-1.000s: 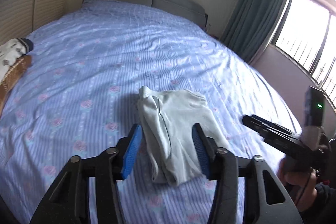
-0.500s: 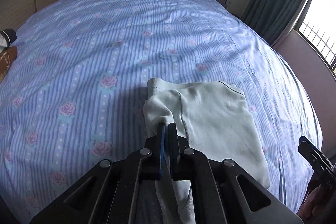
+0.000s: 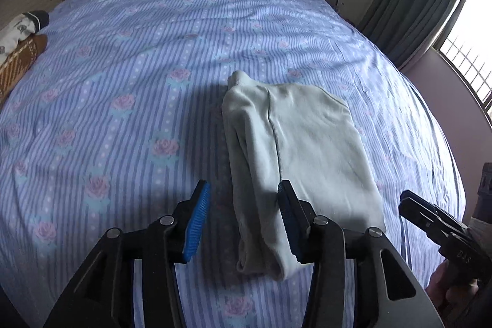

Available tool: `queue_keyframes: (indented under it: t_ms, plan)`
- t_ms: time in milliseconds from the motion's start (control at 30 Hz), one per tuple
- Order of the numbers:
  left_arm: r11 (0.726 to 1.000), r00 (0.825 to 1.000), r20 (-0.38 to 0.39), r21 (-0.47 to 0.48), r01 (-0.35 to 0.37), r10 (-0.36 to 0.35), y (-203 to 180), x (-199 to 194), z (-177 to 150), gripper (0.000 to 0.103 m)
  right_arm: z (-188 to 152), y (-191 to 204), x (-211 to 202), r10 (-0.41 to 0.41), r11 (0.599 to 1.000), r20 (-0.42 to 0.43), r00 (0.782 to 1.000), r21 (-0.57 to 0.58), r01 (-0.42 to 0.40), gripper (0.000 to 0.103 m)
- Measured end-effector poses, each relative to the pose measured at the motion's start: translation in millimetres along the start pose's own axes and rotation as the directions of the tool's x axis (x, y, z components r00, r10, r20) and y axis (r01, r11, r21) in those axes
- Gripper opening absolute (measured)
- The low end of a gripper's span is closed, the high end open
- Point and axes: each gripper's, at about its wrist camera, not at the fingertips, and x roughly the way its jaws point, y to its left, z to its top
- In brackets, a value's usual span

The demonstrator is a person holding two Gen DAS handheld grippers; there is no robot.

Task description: Fold small clothes

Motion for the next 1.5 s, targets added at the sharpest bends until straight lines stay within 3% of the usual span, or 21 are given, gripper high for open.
queue_keyframes:
  t_ms: [267, 367, 467, 533, 633, 800, 1033, 1167, 1233, 1333, 1367, 1433, 1500]
  plan:
    - [0.999, 0.999, -0.007, 0.01, -0.051, 0.051, 5.5, 4.4, -20.0, 0.043, -16.0, 4.8, 20.4, -0.065, 0.997, -0.076, 0.995, -0.046, 0.062, 0.046]
    - [0.999, 1.0, 0.003, -0.018, -0.027, 0.027, 7.7, -1.3, -20.6, 0.042, -19.4, 4.1, 25.7, -0.073, 0.997, -0.111, 0.991, -0.046, 0.068, 0.046]
    - [1.0, 0.999, 0.029, -0.025, 0.019, -0.018, 1.9, -13.3, -18.9, 0.048, -12.6, 5.4, 16.0, -0.047, 0.998, -0.076, 0.996, -0.053, 0.043, 0.046]
    - [0.999, 0.998, 0.042, -0.019, 0.036, -0.035, -2.4, -15.1, -14.7, 0.061, -3.6, 2.5, 13.0, -0.024, 0.998, -0.058, 0.998, -0.062, 0.02, 0.046]
    - [1.0, 1.0, 0.025, -0.014, 0.02, -0.02, -4.4, -2.7, -4.7, 0.061, 13.2, -3.6, 20.4, 0.011, 0.998, -0.054, 0.998, -0.054, -0.014, 0.057]
    - [0.994, 0.997, -0.027, -0.085, 0.069, -0.072, 6.5, 24.7, 4.9, 0.059, 40.1, -20.5, 45.9, 0.111, 0.994, -0.083, 0.99, 0.014, -0.11, 0.057]
    - [0.982, 0.988, -0.017, -0.112, 0.151, -0.154, 12.5, 40.8, 15.2, 0.059, 54.1, -35.9, 92.4, 0.224, 0.973, -0.171, 0.959, 0.087, -0.211, 0.057]
    - [0.957, 0.968, -0.011, -0.152, 0.246, -0.25, 18.8, 54.2, 28.8, 0.059, 63.6, -38.4, 111.6, 0.313, 0.949, -0.207, 0.927, 0.117, -0.295, 0.057]
    - [0.949, 0.961, -0.017, -0.163, 0.269, -0.275, 19.9, 62.0, 35.5, 0.056, 68.1, -43.1, 122.9, 0.361, 0.93, -0.225, 0.905, 0.158, -0.332, 0.057]
    - [0.951, 0.962, -0.023, -0.157, 0.265, -0.272, 17.5, 67.9, 40.5, 0.047, 72.8, -50.6, 133.7, 0.404, 0.909, -0.238, 0.883, 0.21, -0.359, 0.046]
    - [0.953, 0.964, -0.026, -0.156, 0.259, -0.266, 16.8, 69.1, 41.0, 0.045, 73.3, -51.9, 136.1, 0.412, 0.904, -0.238, 0.88, 0.225, -0.362, 0.039]
    - [0.954, 0.965, -0.031, -0.158, 0.253, -0.261, 17.0, 70.6, 41.1, 0.031, 72.6, -54.9, 139.2, 0.428, 0.895, -0.239, 0.872, 0.249, -0.371, 0.034]
    - [0.953, 0.964, -0.037, -0.165, 0.253, -0.262, 17.6, 71.1, 40.3, 0.025, 72.1, -55.6, 137.8, 0.425, 0.896, -0.238, 0.873, 0.243, -0.37, 0.031]
